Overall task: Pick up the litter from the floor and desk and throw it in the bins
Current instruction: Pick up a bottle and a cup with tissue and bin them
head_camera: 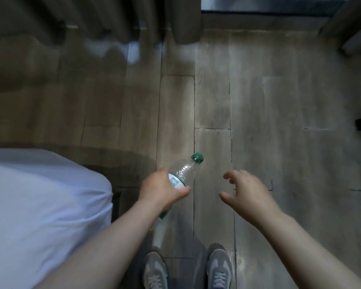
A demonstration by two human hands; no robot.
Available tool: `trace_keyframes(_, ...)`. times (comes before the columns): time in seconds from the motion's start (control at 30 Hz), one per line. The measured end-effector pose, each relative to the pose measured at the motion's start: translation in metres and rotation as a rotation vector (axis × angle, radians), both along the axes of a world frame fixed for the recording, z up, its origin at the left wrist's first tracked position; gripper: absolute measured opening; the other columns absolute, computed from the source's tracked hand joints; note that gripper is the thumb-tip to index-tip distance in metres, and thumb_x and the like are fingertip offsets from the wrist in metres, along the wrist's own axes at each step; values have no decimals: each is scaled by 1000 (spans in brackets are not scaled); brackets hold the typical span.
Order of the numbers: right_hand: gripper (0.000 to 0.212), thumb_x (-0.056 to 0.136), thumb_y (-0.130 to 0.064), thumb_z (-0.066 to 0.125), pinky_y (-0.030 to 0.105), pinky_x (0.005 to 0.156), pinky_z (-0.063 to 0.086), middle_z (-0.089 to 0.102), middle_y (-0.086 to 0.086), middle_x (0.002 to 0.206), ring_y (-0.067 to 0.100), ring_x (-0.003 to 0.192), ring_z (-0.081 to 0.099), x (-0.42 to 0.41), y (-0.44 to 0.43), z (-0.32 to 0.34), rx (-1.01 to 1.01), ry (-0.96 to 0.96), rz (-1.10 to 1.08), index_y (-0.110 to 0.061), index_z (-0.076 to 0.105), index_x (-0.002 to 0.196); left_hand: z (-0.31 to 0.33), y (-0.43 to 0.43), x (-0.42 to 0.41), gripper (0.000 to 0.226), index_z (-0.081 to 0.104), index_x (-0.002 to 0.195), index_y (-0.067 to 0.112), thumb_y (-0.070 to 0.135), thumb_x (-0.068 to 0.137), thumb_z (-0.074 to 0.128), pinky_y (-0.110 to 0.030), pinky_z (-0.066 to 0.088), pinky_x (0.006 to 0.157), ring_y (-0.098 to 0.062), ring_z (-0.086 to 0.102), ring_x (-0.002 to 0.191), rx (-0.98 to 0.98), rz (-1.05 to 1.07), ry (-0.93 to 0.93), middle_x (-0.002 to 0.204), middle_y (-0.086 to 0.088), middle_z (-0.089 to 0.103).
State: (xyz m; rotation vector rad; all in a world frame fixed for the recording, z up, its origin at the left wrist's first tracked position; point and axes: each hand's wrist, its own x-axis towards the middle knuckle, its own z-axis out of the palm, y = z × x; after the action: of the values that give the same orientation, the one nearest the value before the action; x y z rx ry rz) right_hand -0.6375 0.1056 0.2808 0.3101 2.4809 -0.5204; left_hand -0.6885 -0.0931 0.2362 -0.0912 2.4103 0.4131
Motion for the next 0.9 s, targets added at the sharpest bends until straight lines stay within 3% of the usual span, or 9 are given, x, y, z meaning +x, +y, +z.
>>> trace_keyframes(0.13,51,85,-41,64,26,92,45,56,-2,124,13,113,54,7,3,81,39,19,-14,-24,50,131,88,4,4,57,54,89,21,70,62,64,-27,43,57,-19,62,77,126,111,-29,83,3,62)
trace_keyframes(0.3,52,84,-40,64,26,89,44,56,-1,125,15,114,54,20,8,191,62,46,-45,-23,50,132,215,6,2,51,48,80,23,70,64,63,-25,32,47,-12,56,67,152,-35,76,75,7,58)
trace_keyframes(0.6,50,84,-42,63,26,90,42,56,-4,122,13,115,53,51,9,396,67,212,-164,-24,51,129,440,9,12,52,52,90,26,69,62,64,-29,48,62,-10,60,71,353,-40,205,78,9,63)
trace_keyframes(0.73,49,83,-39,65,27,90,42,57,-3,121,14,114,53,71,15,476,66,283,-222,-23,53,128,514,16,27,51,53,88,27,69,62,66,-30,50,64,-11,62,73,428,-60,256,78,9,64)
trace_keyframes(0.9,49,82,-40,67,27,90,44,58,-3,120,14,112,55,98,26,567,98,417,-271,-23,55,127,592,29,44,59,58,80,27,76,48,65,-34,56,67,-10,66,68,574,-91,290,73,8,68)
